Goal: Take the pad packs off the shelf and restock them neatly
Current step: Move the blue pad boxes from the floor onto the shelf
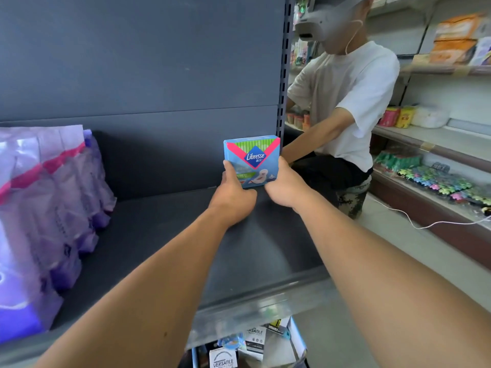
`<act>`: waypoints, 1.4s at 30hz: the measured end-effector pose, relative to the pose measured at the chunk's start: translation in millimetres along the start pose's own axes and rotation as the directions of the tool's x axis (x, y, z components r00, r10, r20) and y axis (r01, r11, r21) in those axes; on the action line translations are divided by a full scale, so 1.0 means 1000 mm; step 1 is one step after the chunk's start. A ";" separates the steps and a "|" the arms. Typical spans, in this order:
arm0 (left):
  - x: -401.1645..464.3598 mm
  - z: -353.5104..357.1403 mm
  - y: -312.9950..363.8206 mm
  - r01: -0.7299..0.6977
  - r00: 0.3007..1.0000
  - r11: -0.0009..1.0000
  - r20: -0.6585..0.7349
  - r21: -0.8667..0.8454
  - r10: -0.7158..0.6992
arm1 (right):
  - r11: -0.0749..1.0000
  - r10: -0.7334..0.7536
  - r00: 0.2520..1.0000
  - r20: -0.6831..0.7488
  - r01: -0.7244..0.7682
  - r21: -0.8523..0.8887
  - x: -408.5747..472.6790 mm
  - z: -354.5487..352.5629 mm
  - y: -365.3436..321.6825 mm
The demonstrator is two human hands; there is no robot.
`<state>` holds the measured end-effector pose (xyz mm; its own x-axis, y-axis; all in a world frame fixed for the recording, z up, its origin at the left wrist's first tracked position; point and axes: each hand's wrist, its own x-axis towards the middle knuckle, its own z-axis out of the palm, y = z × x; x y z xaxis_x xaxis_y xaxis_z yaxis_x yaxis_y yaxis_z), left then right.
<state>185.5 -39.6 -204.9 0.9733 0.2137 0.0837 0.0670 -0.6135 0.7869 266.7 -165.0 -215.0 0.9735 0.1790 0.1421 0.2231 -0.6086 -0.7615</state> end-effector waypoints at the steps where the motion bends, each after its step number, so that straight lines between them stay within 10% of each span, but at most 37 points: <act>1: 0.000 0.000 0.001 0.010 1.000 1.000 0.014 0.013 -0.010 | 1.000 0.003 1.000 0.013 -0.003 -0.007 -0.002 -0.001 -0.001; 12: -0.010 -0.002 0.006 0.026 0.997 0.999 -0.070 -0.040 -0.028 | 0.994 0.027 1.000 -0.010 -0.028 -0.107 -0.034 -0.028 -0.022; 20: -0.126 -0.018 0.048 -0.410 0.886 0.911 -0.216 0.045 0.410 | 0.938 -0.291 0.928 -0.233 0.229 -0.261 -0.189 -0.084 -0.024; 31: -0.384 0.115 0.122 -0.495 0.727 0.869 0.533 -0.030 0.433 | 0.951 0.105 0.933 -0.344 -0.195 -0.238 -0.519 -0.172 0.068; 42: -0.600 0.283 0.138 -0.449 0.453 0.893 0.868 0.025 0.204 | 0.688 0.701 0.561 -0.441 -0.695 0.210 -0.786 -0.197 0.192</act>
<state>-326.9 -467.7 -320.1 0.6454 -0.6880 -0.3320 -0.3719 -0.6626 0.6502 -445.7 -574.9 -348.6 0.7242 -0.6668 -0.1756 -0.5337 -0.3808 -0.7551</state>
